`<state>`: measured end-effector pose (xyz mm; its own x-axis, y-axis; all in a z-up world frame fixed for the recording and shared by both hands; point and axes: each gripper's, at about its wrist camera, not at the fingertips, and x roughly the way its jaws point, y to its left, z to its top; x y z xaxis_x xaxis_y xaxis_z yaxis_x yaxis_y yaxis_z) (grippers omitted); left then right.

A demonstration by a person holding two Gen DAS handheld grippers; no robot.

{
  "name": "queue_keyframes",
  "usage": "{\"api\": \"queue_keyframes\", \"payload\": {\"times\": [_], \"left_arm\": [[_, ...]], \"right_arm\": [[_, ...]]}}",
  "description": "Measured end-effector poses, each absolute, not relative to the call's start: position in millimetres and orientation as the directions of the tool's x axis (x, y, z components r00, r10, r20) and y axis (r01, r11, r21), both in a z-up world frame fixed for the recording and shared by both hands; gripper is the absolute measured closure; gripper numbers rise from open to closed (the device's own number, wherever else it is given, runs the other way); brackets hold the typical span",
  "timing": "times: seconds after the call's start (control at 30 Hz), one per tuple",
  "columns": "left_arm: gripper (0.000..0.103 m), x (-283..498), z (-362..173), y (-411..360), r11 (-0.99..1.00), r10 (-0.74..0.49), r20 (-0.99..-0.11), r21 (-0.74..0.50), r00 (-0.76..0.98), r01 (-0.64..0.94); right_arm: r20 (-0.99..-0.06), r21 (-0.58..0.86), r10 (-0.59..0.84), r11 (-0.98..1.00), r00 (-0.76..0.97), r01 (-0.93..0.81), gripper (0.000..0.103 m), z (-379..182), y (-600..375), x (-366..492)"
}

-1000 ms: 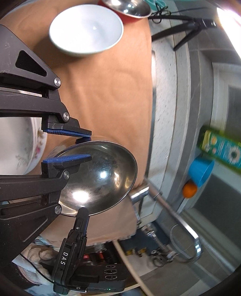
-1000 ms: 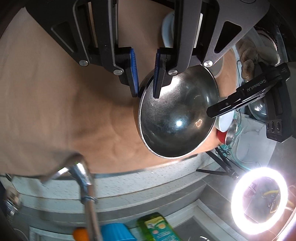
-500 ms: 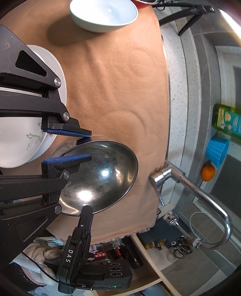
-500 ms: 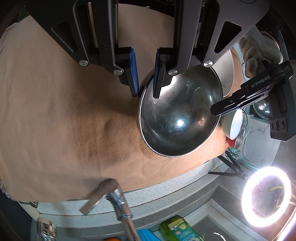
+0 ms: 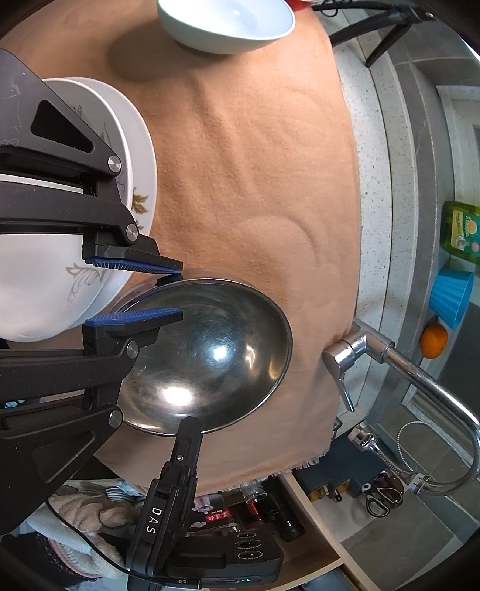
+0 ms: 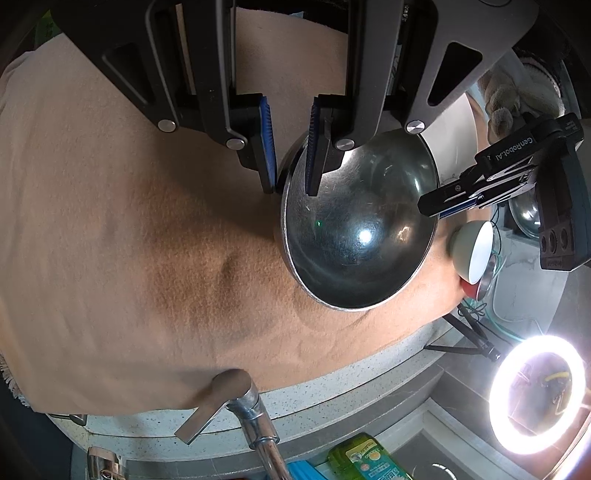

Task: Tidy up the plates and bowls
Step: 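Carry the steel bowl beside the plate stack and open the left gripper, then move the left gripper to the red-outside steel bowl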

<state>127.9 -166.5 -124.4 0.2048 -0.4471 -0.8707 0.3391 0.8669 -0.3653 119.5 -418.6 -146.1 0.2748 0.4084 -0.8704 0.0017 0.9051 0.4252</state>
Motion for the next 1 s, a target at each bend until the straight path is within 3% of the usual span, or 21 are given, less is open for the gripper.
{"api": "queue_keyframes", "payload": {"times": [0.73,0.8,0.87,1.0], "left_arm": [[0.086,130,-113,-145,0.859,-0.462,-0.857,-0.369,0.228,0.354],[0.086,130,-109,-136,0.859,-0.467,-0.851,-0.372,0.239,0.353],[0.086,129,-106,-127,0.860,-0.469,-0.847,-0.373,0.252,0.348],[0.086,129,-100,-98,0.866,-0.472,-0.836,-0.382,0.279,0.323]], "right_arm": [[-0.867,0.416,0.379,0.908,0.324,0.051,0.087,-137,-424,113],[-0.861,0.416,0.373,0.908,0.346,0.056,0.085,-129,-424,111],[-0.853,0.420,0.374,0.906,0.365,0.053,0.075,-120,-421,110],[-0.831,0.427,0.386,0.904,0.400,0.015,0.074,-97,-404,108]]}}
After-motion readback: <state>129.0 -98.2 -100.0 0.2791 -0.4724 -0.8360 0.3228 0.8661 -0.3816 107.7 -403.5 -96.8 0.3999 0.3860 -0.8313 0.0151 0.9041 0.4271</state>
